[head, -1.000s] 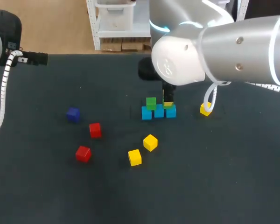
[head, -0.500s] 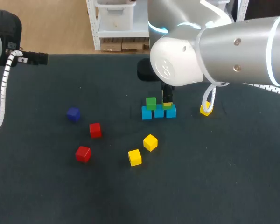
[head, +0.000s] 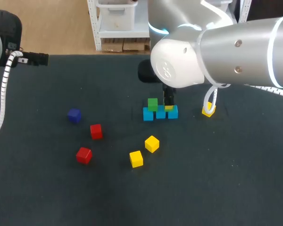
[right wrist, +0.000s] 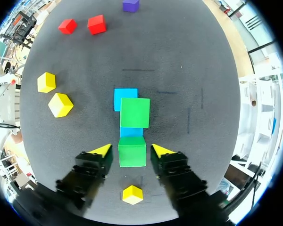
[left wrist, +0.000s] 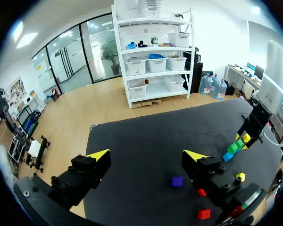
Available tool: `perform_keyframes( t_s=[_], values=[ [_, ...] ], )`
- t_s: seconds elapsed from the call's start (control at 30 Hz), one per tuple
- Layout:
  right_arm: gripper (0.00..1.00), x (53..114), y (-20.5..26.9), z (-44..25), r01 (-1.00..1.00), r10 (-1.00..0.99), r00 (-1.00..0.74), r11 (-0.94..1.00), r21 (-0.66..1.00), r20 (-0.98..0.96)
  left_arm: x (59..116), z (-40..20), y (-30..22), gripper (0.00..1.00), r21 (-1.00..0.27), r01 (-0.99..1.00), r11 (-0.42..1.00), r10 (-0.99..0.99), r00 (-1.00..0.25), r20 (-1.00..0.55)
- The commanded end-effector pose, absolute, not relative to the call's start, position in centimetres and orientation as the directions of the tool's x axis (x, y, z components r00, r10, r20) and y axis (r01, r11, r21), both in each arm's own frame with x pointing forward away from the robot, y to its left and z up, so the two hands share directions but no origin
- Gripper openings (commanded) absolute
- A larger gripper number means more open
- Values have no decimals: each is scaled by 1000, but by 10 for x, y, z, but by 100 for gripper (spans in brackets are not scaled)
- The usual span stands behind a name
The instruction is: Place the blue cubes, place green cubes on the blue cubes, place the yellow cubes on the green cubes, then place the red cubes on the yellow cubes, and place purple cube on the red cubes.
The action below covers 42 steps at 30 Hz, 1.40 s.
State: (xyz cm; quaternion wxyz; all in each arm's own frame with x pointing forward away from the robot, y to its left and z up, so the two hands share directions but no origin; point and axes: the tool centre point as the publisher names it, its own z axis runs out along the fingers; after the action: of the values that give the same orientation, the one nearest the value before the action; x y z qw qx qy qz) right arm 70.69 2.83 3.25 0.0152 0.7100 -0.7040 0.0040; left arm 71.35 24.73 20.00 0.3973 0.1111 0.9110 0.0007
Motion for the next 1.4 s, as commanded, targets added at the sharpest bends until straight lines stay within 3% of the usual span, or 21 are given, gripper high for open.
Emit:
perform_keyframes(
  t_s=[0.03, 0.17, 0.3, 0.53, 0.93, 1.4],
  values=[
    [76, 707, 29, 33, -1000, -1000, 7, -7, 12, 28, 714, 200, 249, 100, 86, 209, 974, 205, -661, -722],
    [91, 709, 27, 39, -1000, -1000, -4, 4, 1, 16, 714, 200, 249, 100, 86, 209, 974, 205, -661, -722],
    [90, 713, 19, 51, -999, -999, -35, 35, -7, -16, 714, 200, 249, 100, 86, 209, 974, 205, -661, -722],
    [100, 711, -5, 74, -995, -993, -96, 98, -24, -69, 714, 200, 249, 100, 86, 209, 974, 205, -661, -722],
    [98, 702, -63, 72, -968, -965, -247, 250, -22, -82, 714, 200, 249, 100, 86, 209, 974, 205, -661, -722],
    [99, 692, -82, 62, -944, -941, -329, 330, -7, -77, 714, 200, 249, 100, 86, 209, 974, 205, -661, -722]
  ],
)
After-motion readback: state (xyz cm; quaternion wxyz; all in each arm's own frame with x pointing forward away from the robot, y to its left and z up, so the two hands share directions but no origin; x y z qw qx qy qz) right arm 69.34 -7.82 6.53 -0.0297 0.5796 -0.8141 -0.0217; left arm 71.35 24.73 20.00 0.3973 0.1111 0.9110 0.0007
